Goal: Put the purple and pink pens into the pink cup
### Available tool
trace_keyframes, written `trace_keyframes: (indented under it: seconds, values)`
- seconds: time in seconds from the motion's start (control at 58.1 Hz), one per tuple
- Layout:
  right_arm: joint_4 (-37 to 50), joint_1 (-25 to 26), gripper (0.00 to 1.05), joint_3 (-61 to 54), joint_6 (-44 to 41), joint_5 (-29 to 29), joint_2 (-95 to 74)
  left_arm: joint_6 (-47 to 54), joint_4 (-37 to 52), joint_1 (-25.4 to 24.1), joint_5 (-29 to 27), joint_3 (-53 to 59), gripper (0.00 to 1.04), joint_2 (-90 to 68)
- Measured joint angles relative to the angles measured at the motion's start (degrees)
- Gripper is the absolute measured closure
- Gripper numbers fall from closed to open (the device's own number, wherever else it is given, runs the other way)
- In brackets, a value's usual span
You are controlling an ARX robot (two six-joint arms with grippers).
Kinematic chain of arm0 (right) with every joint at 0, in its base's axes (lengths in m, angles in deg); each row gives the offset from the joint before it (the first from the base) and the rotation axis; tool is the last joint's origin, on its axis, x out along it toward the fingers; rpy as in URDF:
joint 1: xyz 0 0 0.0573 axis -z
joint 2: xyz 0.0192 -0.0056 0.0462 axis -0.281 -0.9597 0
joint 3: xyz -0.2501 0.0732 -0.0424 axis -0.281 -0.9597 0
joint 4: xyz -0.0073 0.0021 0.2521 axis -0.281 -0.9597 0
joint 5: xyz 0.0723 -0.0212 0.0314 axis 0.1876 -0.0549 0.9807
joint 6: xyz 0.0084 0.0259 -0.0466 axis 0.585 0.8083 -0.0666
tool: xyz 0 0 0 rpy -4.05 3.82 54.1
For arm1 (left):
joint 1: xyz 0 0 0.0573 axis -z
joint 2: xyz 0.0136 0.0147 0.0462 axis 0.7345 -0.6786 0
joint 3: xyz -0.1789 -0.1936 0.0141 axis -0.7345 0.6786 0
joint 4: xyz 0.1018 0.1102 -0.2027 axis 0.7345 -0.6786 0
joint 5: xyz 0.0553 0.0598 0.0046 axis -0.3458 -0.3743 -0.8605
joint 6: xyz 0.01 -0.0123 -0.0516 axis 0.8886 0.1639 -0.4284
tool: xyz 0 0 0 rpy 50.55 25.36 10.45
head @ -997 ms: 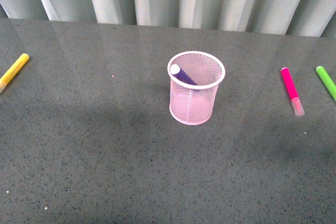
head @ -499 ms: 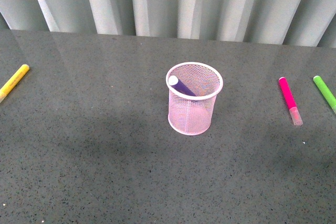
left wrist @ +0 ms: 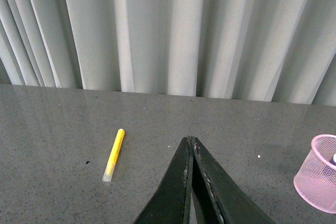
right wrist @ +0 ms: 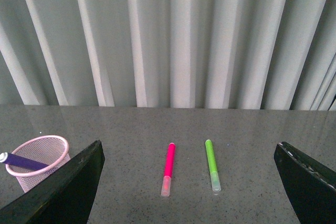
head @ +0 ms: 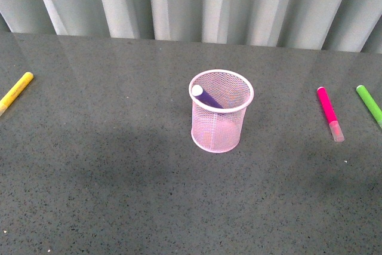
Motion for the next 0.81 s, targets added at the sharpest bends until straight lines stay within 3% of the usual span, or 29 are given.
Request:
trace_keyframes:
  seconds: [0.533, 0.619, 0.808]
  values:
    - [0.0, 0.0, 0.07, 0.0, 0.0, 0.0, 0.0, 0.0, -10.8, 0.0, 0.0, 0.0, 1.01, 10.9]
    - [0.0, 0.0, 0.07, 0.0, 0.0, 0.0, 0.0, 0.0, -20.4, 0.0, 0.1, 0.0, 1.01, 18.7]
    - [0.0, 0.0, 0.07, 0.0, 0.0, 0.0, 0.0, 0.0, -21.0, 0.0, 0.1, 0.0, 1.01, 20.7]
